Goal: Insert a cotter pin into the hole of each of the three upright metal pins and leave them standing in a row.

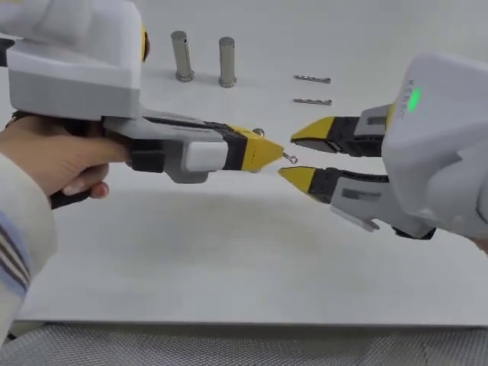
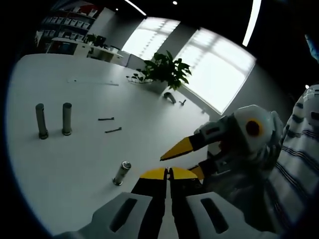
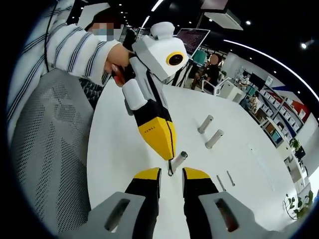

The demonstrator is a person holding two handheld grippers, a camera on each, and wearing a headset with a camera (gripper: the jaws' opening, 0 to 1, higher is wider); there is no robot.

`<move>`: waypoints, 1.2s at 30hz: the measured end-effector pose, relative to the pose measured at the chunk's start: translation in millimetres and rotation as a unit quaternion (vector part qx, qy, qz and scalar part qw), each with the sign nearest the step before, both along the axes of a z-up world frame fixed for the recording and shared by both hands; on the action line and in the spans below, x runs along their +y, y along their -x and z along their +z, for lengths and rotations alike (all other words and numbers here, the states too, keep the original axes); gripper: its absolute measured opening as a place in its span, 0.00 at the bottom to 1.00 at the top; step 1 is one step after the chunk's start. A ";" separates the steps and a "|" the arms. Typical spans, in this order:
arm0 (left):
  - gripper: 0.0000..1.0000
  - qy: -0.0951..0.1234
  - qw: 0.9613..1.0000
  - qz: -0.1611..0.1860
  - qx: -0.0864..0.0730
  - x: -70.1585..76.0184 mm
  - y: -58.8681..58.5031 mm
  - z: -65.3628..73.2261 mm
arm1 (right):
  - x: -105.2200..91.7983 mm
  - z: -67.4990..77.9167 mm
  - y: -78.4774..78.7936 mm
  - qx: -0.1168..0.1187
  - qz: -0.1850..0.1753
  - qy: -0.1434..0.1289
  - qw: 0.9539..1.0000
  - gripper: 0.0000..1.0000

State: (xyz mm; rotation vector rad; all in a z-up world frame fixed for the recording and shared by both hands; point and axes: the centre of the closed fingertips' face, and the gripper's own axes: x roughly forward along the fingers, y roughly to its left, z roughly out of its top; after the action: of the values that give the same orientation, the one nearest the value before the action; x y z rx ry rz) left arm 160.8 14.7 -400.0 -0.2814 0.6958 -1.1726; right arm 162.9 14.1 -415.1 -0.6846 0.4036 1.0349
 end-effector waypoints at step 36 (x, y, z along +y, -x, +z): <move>0.00 -0.045 0.960 -0.174 -0.212 -7.4 31.2 8.0 | 3.1 -9.7 31.5 0.175 0.028 -0.093 0.980 0.00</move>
State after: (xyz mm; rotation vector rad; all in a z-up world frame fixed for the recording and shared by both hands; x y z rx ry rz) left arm 129.7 7.3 -392.0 0.1785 0.4242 -1.4727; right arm 131.4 17.2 -424.7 -0.3461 0.5853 1.2341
